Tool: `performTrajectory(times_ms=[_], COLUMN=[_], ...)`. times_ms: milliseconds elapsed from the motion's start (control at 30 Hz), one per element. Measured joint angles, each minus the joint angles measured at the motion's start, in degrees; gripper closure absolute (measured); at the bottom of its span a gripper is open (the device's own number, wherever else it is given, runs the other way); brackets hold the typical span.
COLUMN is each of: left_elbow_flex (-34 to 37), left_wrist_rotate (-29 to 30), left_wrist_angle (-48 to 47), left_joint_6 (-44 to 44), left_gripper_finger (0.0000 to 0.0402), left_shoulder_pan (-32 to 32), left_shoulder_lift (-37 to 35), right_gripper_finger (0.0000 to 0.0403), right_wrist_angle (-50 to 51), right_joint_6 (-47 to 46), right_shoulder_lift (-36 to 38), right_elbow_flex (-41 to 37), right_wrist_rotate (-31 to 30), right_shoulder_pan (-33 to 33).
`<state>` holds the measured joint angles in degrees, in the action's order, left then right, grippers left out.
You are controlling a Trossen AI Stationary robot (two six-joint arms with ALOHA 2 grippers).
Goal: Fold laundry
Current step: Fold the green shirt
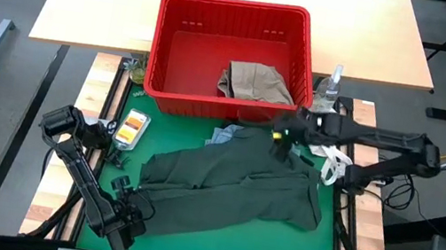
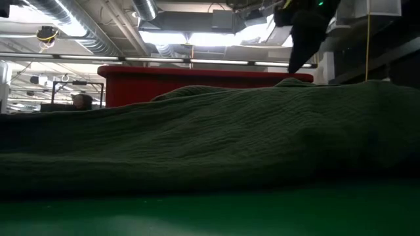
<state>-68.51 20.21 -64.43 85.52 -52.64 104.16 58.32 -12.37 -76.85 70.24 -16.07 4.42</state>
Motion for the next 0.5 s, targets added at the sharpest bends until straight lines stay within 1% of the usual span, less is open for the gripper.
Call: performTrajectory(times_ms=[100,167,267,500], left_elbow_flex=[0.00,0.00,0.00,0.00], left_wrist_rotate=[1.10,1.76,1.79,1.83], left_wrist_angle=[0.89,1.32,1.37,1.39], left_joint_6=[0.00,0.00,0.00,0.00], left_gripper_finger=[0.0246,0.0246,0.0246,0.0246], left_shoulder_pan=[0.00,0.00,0.00,0.00], left_shoulder_lift=[0.00,0.00,0.00,0.00], right_gripper_finger=[0.0226,0.0226,0.0226,0.0226], right_wrist_angle=[-2.27,-2.83,-4.04,-9.35], right_joint_6=[0.31,0.23,-1.25,-1.50], right_shoulder_lift=[-1.22,-2.52,-4.47,-8.36], right_elbow_flex=[0.00,0.00,0.00,-0.02], right_wrist_rotate=[3.20,4.21,4.62,5.30], right_shoulder_pan=[3.38,4.47,4.76,4.64])
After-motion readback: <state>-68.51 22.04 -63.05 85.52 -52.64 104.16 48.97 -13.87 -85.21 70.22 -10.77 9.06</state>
